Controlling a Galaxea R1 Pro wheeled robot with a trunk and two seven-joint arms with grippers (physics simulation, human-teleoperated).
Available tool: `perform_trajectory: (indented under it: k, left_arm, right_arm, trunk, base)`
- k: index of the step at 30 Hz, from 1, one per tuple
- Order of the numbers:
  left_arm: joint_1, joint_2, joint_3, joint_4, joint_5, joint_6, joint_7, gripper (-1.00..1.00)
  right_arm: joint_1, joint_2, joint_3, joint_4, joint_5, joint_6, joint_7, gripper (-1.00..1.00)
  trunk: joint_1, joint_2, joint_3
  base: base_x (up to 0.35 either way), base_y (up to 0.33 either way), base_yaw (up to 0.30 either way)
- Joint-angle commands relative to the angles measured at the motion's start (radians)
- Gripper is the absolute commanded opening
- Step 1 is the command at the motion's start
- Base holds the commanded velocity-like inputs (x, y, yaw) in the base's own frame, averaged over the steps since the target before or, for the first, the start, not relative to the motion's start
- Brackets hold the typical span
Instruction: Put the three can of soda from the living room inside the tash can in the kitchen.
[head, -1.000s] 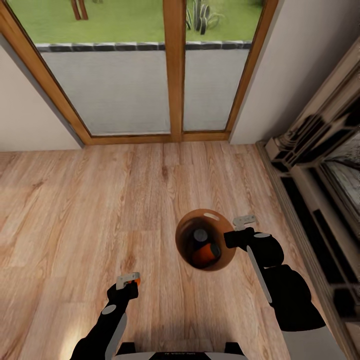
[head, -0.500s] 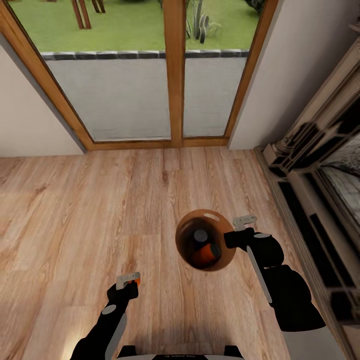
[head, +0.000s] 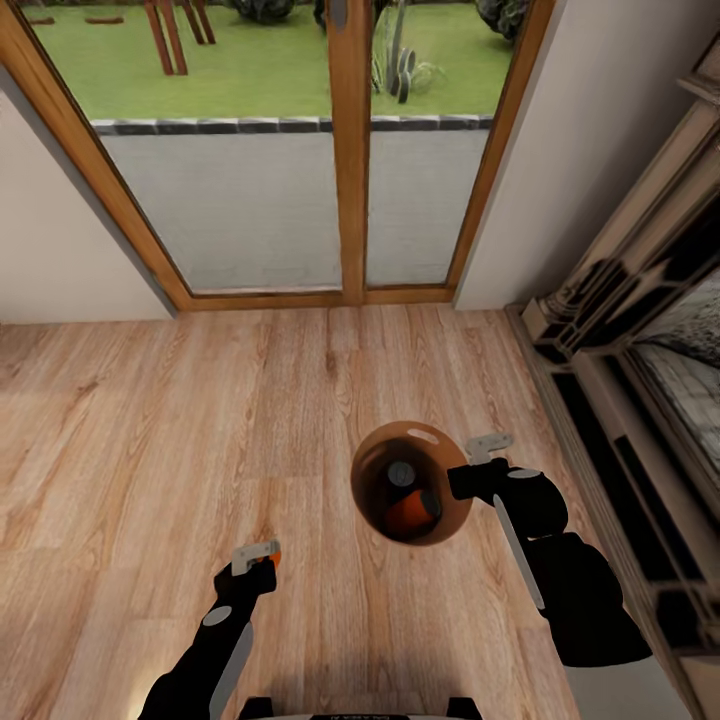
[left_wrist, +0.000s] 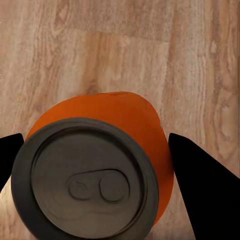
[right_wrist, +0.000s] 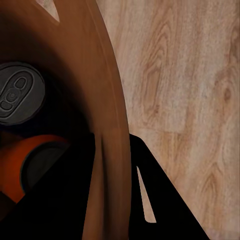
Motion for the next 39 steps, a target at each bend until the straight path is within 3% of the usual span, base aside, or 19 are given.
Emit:
perform_trajectory:
  k: [1, 7, 12, 15, 16, 18, 21, 23, 26, 28, 29, 30, 31, 33, 37, 39]
  left_arm:
    - [0.000, 0.000, 0.000, 0.000, 0.000, 0.000, -0.002, -1.00]
    - [0.000, 0.001, 0.002, -0.005, 0.000, 0.001, -0.050, -1.00]
    - [0.000, 0.001, 0.004, -0.043, 0.001, 0.034, -0.061, -1.00]
    - [0.000, 0.001, 0.005, -0.111, 0.001, 0.128, -0.076, -1.00]
    - [0.000, 0.005, 0.006, -0.160, 0.002, 0.186, -0.114, -1.00]
    - [0.000, 0.010, 0.008, -0.213, 0.007, 0.247, -0.173, -1.00]
    - [0.000, 0.013, 0.011, -0.278, 0.035, 0.337, -0.234, -1.00]
    - [0.000, 0.019, 0.015, -0.357, 0.108, 0.445, -0.267, -1.00]
    - [0.000, 0.035, 0.016, -0.415, 0.169, 0.508, -0.280, -1.00]
    - [0.000, 0.060, 0.017, -0.455, 0.229, 0.555, -0.292, -1.00]
    - [0.000, 0.085, 0.017, -0.483, 0.291, 0.594, -0.305, -1.00]
    - [0.000, 0.094, 0.017, -0.491, 0.315, 0.609, -0.311, -1.00]
    - [0.000, 0.114, 0.017, -0.508, 0.363, 0.642, -0.323, -1.00]
    - [0.000, 0.141, 0.017, -0.536, 0.409, 0.688, -0.353, -1.00]
    - [0.000, 0.171, 0.021, -0.572, 0.445, 0.765, -0.467, -1.00]
    - [0.000, 0.180, 0.037, -0.581, 0.453, 0.811, -0.555, -1.00]
  right_arm:
    - [0.000, 0.000, 0.000, 0.000, -0.017, 0.000, 0.003, -1.00]
    - [0.004, 0.000, 0.000, 0.000, -0.017, 0.000, 0.003, -1.00]
    - [0.004, 0.000, 0.000, 0.004, -0.009, 0.000, 0.001, -1.00]
    - [0.005, 0.000, 0.000, 0.008, 0.036, -0.001, 0.001, -1.00]
    - [0.007, 0.000, 0.000, 0.019, 0.074, -0.002, 0.000, -1.00]
    - [0.007, 0.000, 0.000, 0.030, 0.107, -0.003, 0.000, -1.00]
    - [0.008, 0.000, 0.000, 0.042, 0.129, -0.003, 0.000, -1.00]
    - [0.011, 0.000, 0.000, 0.072, 0.141, -0.004, 0.000, -1.00]
    - [0.011, 0.000, 0.000, 0.101, 0.145, -0.005, -0.001, -1.00]
    - [0.012, -0.001, 0.000, 0.120, 0.146, -0.007, -0.001, -1.00]
    - [0.012, -0.001, 0.000, 0.132, 0.146, -0.008, -0.001, -1.00]
    - [0.012, -0.001, 0.000, 0.136, 0.146, -0.009, -0.001, -1.00]
    - [0.012, -0.001, 0.000, 0.141, 0.146, -0.010, -0.001, -1.00]
    - [0.012, -0.001, -0.001, 0.146, 0.147, -0.011, -0.001, -1.00]
    - [0.012, -0.001, -0.001, 0.151, 0.147, -0.012, -0.001, -1.00]
    - [0.012, -0.001, -0.001, 0.160, 0.147, -0.013, -0.001, -1.00]
  trunk:
    - [-0.004, 0.007, 0.005]
    - [-0.027, 0.049, 0.032]
    - [-0.027, 0.049, 0.034]
    - [-0.027, 0.049, 0.034]
    - [-0.027, 0.049, 0.034]
    - [-0.027, 0.049, 0.034]
    - [-0.027, 0.049, 0.034]
    - [-0.027, 0.049, 0.034]
    - [-0.027, 0.049, 0.034]
    - [-0.027, 0.049, 0.034]
    - [-0.027, 0.049, 0.034]
    - [-0.027, 0.049, 0.034]
    - [-0.027, 0.049, 0.034]
    - [-0.027, 0.049, 0.034]
    - [-0.027, 0.049, 0.034]
    - [-0.027, 0.049, 0.034]
  base:
    - [0.000, 0.000, 0.000]
    - [0.000, 0.000, 0.000]
    - [0.000, 0.000, 0.000]
    - [0.000, 0.000, 0.000]
    - [0.000, 0.000, 0.000]
    - [0.000, 0.000, 0.000]
    - [0.000, 0.000, 0.000]
    - [0.000, 0.000, 0.000]
    - [0.000, 0.000, 0.000]
    - [0.000, 0.000, 0.000]
    - [0.000, 0.000, 0.000]
    - [0.000, 0.000, 0.000]
    - [0.000, 0.000, 0.000]
    - [0.000, 0.000, 0.000]
    - [0.000, 0.000, 0.000]
    - [0.000, 0.000, 0.000]
